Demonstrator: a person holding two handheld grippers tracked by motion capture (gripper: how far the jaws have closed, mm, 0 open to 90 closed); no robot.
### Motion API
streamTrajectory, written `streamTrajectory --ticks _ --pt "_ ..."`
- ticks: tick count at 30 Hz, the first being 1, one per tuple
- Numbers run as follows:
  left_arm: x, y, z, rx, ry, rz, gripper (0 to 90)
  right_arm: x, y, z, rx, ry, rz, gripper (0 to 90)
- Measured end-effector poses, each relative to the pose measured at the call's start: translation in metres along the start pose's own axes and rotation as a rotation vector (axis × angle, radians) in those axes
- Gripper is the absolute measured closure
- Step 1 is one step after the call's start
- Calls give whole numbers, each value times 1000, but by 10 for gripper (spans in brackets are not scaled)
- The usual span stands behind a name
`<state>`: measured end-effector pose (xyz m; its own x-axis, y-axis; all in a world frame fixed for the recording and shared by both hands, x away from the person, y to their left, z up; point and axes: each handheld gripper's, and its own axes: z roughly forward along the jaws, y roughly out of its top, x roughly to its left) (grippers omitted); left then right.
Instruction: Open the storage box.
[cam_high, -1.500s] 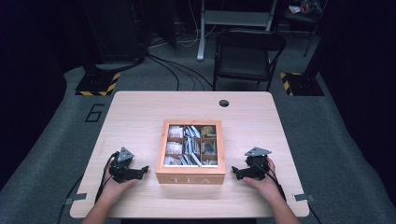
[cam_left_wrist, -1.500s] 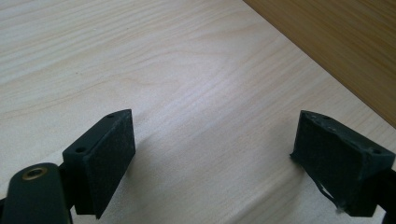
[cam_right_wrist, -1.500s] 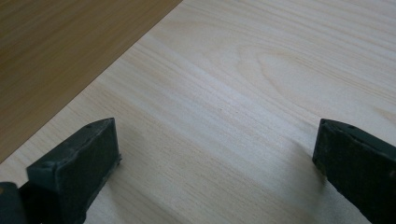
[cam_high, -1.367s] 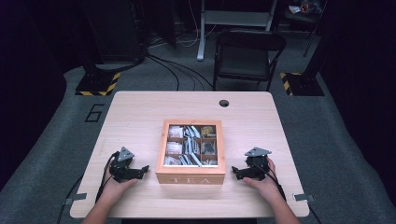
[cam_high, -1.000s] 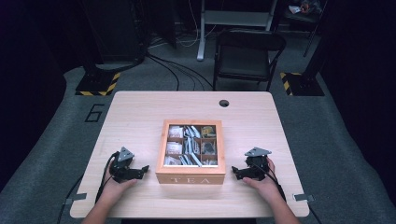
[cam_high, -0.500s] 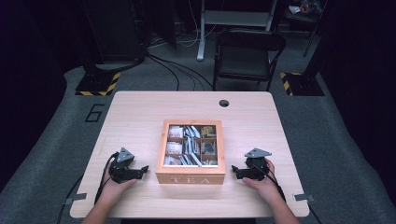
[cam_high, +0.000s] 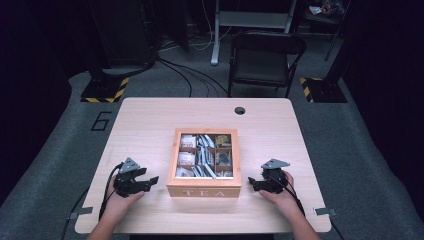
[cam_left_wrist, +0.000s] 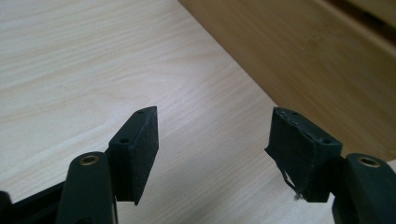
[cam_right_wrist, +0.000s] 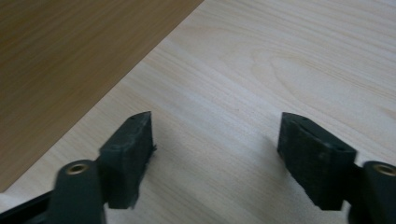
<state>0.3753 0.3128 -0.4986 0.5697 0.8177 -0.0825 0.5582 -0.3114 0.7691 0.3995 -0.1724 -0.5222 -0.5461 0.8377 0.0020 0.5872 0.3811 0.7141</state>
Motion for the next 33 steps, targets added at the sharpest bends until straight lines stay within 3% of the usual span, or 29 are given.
streamTrajectory --ticks 1,4,7,11,16,21,25,33 --pt "-2 2 -4 -15 -8 -4 370 0 1 -1 3 5 -5 366" --pt "-5 4 -9 -19 -17 2 379 0 2 -4 5 26 27 425" --pt "-7 7 -12 -24 -33 8 386 0 4 -8 -7 29 17 454" --pt "-9 9 -17 -29 -50 14 381 3 7 -15 -24 27 -7 457" --pt "-12 12 -22 -51 -66 -7 373 6 8 -20 -35 19 -13 461" --pt "-17 16 -28 -64 -96 5 401 5 9 -24 -27 32 -2 461" --pt "-21 18 -30 -55 -104 40 416 7 10 -28 -36 43 -13 466" --pt "-28 23 -36 -63 -153 46 447 9 11 -31 -55 43 -29 470"
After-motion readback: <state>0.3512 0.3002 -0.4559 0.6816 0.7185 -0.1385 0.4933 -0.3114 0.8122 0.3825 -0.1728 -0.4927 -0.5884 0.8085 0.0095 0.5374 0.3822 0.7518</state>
